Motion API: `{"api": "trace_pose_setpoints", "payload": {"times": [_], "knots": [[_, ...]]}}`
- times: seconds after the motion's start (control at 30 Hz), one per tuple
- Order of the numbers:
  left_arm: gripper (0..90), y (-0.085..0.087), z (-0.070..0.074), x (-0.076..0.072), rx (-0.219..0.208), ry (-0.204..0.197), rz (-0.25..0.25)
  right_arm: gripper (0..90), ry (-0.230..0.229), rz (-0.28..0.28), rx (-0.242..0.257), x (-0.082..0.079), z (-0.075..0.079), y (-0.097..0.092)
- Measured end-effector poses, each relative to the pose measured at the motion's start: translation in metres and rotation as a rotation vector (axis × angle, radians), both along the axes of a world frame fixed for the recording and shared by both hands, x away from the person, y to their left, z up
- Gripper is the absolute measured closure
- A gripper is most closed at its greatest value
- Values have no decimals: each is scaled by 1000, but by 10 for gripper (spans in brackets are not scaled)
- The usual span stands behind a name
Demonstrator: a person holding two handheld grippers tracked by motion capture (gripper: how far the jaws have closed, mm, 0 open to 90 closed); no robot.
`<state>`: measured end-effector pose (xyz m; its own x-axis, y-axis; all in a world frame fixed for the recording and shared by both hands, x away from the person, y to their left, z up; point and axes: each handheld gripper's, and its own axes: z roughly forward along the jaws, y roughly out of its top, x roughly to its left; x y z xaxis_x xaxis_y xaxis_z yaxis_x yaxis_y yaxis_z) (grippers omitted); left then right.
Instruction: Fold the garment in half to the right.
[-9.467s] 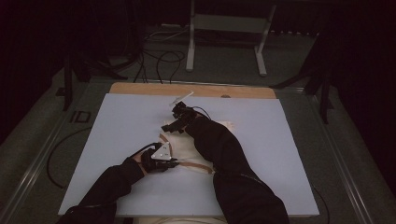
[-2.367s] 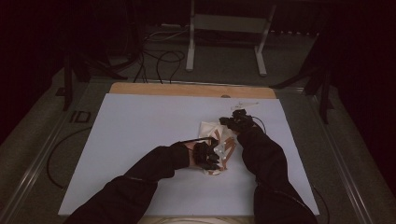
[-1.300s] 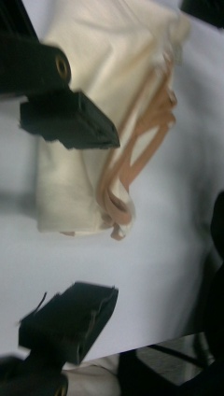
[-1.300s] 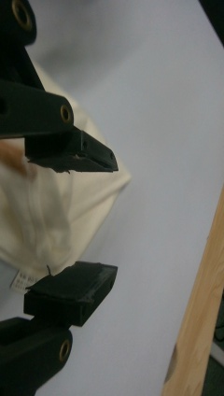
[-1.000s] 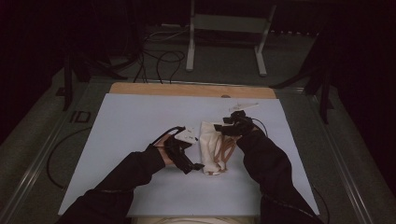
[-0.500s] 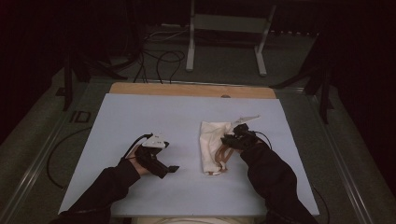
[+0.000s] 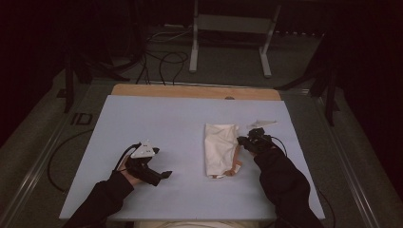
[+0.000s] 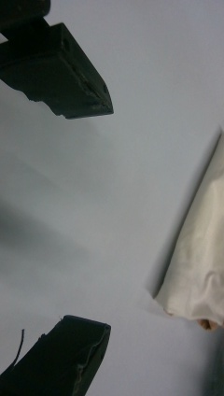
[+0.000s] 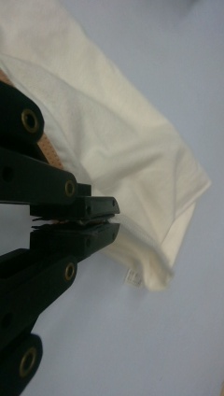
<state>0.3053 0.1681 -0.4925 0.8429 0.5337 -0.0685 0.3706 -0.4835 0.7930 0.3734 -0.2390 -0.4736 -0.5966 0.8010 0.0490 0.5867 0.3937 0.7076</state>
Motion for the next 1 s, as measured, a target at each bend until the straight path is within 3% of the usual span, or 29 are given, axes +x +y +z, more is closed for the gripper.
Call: {"api": "trace_pose_setpoints", "payload": {"times": [0.27,0.5,0.8,1.0], "knots": [[1,8,-5,-6,-12,-3,28,860,73,-34,18,3,-21,-14],[1,19,-10,-15,25,-25,58,814,109,-68,33,4,-33,-21],[1,34,-19,-15,11,-20,89,766,123,-82,7,6,-40,-26],[1,42,-22,-16,10,-15,87,613,100,-87,11,5,-35,-28]]}}
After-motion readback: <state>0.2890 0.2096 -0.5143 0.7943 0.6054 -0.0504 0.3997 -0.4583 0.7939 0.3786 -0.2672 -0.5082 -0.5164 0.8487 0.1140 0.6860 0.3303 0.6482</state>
